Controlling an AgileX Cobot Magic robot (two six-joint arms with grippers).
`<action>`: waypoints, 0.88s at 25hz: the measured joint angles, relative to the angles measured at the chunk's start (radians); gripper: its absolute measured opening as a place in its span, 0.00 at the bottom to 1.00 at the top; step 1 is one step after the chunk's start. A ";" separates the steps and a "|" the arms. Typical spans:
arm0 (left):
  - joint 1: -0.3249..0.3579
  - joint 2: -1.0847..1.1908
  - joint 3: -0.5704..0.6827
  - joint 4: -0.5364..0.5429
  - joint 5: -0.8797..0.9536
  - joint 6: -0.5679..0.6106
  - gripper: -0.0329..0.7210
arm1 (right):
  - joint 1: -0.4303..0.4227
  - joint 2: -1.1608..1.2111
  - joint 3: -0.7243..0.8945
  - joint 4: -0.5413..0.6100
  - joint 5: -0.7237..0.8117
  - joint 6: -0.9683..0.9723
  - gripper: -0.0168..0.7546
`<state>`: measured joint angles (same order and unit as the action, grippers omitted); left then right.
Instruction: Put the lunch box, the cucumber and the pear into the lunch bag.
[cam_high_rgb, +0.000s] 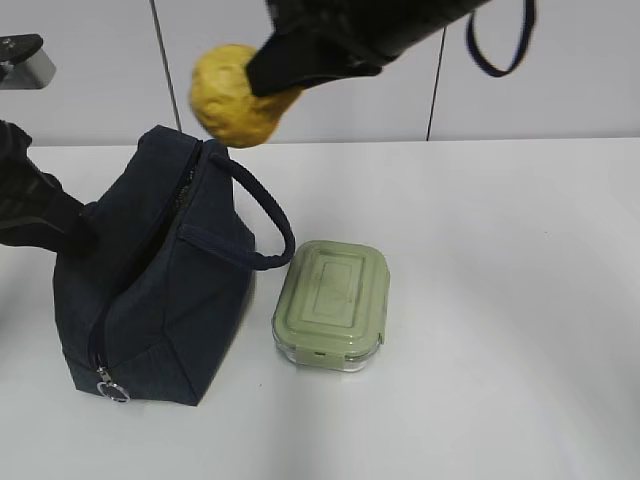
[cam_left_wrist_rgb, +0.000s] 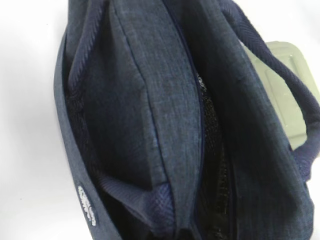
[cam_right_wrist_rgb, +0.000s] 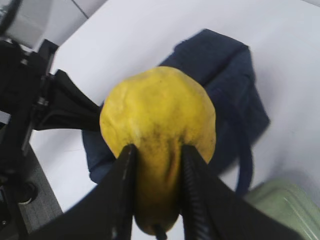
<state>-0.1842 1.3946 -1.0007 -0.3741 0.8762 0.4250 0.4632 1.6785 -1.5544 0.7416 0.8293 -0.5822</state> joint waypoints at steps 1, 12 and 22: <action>0.000 0.000 0.000 0.000 0.000 0.000 0.05 | 0.019 0.025 -0.023 0.012 0.000 -0.009 0.26; 0.000 0.000 0.000 0.000 0.000 0.000 0.05 | 0.109 0.303 -0.190 0.007 -0.004 -0.025 0.26; 0.000 0.000 0.000 0.001 -0.001 0.000 0.05 | 0.109 0.354 -0.201 -0.076 0.064 0.042 0.55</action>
<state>-0.1842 1.3946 -1.0007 -0.3733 0.8753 0.4250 0.5724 2.0328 -1.7550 0.6661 0.8934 -0.5407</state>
